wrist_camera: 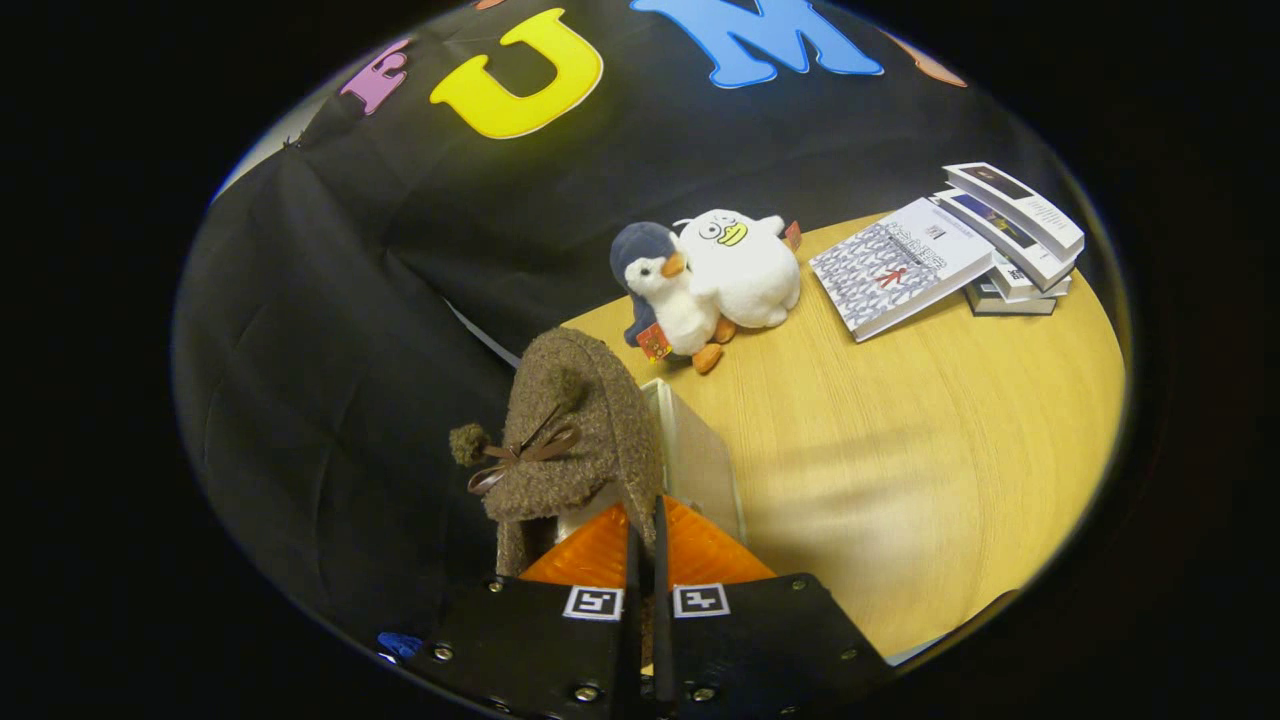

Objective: Open the storage box then place both shoes into the box .Put the left shoe in first, then the right shoe, with the right side of both shoes facing outward in a uniform manner.

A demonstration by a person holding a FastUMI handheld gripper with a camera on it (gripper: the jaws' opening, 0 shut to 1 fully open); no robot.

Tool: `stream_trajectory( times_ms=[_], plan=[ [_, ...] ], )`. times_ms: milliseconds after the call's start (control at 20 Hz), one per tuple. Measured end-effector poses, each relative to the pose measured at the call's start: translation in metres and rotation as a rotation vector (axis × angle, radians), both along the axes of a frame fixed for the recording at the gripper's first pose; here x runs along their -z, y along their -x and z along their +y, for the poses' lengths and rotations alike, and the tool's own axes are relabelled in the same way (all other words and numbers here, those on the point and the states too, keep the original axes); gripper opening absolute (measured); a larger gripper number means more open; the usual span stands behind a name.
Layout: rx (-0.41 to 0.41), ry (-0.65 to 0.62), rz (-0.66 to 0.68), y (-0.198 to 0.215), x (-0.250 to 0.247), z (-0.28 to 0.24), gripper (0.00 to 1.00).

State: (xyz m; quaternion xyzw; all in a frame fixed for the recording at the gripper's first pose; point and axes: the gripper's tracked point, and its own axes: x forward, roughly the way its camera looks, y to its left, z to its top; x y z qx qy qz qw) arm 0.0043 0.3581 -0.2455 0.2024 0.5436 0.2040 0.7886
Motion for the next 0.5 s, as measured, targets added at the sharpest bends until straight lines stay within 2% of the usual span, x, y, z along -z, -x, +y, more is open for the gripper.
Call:
stream_trajectory(
  times_ms=[350,400,450,500],
  plan=[
    [-0.004,0.031,0.016,0.015,0.020,0.022,0.05],
    [0.000,0.024,0.007,0.015,0.018,0.022,0.07],
    [0.004,-0.003,-0.004,0.012,0.015,0.026,0.13],
    [0.017,-0.028,-0.017,0.008,0.011,0.028,0.39]
  ],
)
